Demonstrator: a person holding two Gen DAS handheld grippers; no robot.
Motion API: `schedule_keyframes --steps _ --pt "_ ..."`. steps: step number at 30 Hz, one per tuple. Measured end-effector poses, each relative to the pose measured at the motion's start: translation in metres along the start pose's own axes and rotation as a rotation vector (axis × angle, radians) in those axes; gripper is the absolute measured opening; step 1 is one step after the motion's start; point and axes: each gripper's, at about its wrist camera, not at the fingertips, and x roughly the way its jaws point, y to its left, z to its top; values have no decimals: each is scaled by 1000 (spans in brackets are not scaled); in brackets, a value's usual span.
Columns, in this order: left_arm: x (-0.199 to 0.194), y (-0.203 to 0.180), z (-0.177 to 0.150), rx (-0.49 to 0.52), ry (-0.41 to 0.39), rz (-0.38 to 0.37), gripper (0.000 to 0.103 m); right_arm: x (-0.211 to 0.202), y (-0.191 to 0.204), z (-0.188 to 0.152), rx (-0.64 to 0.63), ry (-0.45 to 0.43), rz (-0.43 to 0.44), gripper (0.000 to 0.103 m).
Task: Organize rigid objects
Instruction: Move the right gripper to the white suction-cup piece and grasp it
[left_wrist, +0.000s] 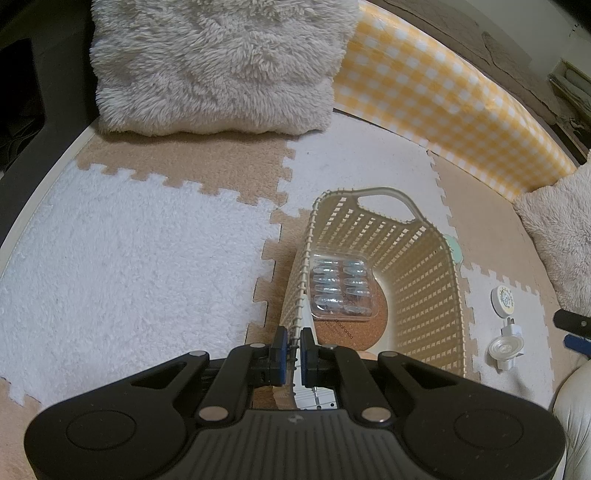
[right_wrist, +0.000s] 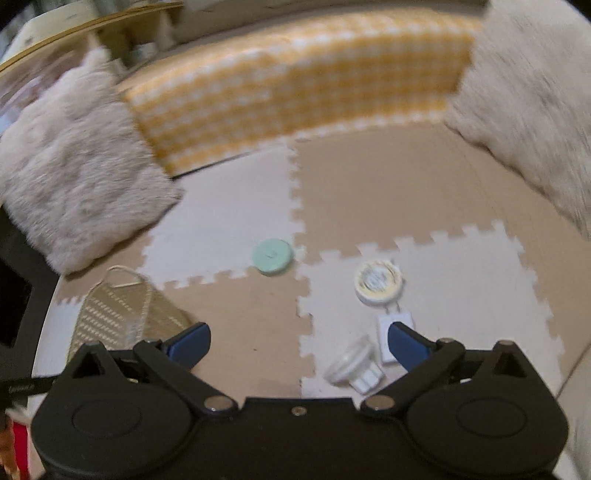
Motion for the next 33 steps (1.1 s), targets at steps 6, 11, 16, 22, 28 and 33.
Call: schedule_keyframes --steps 6,11,16,22,28,33 --pt "0 0 0 1 0 0 6 19 -27 -10 212 34 -8 86" --pt "0 0 0 1 0 0 6 40 -44 -22 389 86 -10 70" --pt "0 0 0 2 0 1 6 51 -44 -28 415 93 -63 60" --pt "0 0 0 2 0 1 6 58 -44 -29 388 90 -100 60" --pt "0 0 0 3 1 2 6 65 -52 -32 432 122 -116 59" --pt "0 0 0 3 1 1 6 67 -58 -32 454 122 -122 50"
